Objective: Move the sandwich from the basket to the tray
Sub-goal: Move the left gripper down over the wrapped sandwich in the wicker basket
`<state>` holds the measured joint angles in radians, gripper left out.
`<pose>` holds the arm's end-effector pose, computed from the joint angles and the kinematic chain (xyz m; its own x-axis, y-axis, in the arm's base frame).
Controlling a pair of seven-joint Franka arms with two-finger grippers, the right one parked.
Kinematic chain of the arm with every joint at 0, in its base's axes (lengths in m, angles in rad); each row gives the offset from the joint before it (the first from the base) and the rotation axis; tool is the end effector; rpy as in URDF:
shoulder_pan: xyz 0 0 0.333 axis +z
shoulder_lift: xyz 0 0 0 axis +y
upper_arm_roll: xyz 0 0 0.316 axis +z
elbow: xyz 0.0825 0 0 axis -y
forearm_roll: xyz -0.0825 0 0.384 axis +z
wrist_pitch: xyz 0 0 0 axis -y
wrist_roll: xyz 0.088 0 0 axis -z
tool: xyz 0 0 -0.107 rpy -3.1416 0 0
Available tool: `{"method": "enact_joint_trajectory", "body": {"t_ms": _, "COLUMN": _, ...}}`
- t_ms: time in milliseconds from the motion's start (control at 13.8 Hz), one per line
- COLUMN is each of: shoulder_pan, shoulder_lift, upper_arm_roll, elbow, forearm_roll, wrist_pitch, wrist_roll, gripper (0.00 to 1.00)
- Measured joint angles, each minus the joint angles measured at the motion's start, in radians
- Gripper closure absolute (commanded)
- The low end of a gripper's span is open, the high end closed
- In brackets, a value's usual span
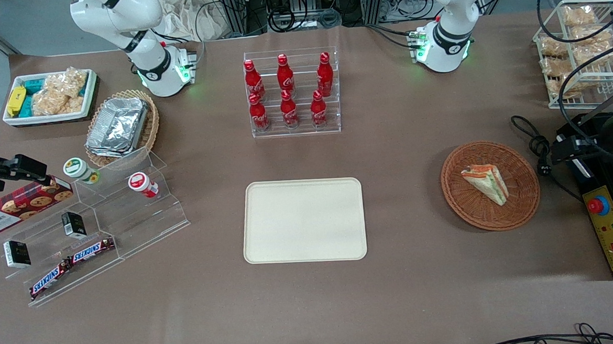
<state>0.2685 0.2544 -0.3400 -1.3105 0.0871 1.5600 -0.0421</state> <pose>0.6274 -0.0063 0.6029 0.9998 -0.0175 0.0091 -0.0175 -0.9998 -0.0027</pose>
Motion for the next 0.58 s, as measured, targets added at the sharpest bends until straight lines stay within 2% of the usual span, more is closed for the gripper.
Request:
{"method": "enact_joint_trajectory", "body": {"t_ms": 361, "shoulder_pan": -0.001, "shoulder_lift": 0.0, "upper_arm_roll": -0.013, "elbow": -0.009, "forearm_roll": -0.003, "wrist_pitch": -0.011, "wrist_roll": 0.002, "gripper": 0.01}}
{"method": "enact_joint_trajectory", "body": {"t_ms": 578, "shoulder_pan": 0.0, "shoulder_lift": 0.003, "upper_arm_roll": -0.013, "elbow": -0.098, "forearm_roll": -0.016, "wrist_pitch": -0.018, "wrist_roll": 0.002, "gripper": 0.01}}
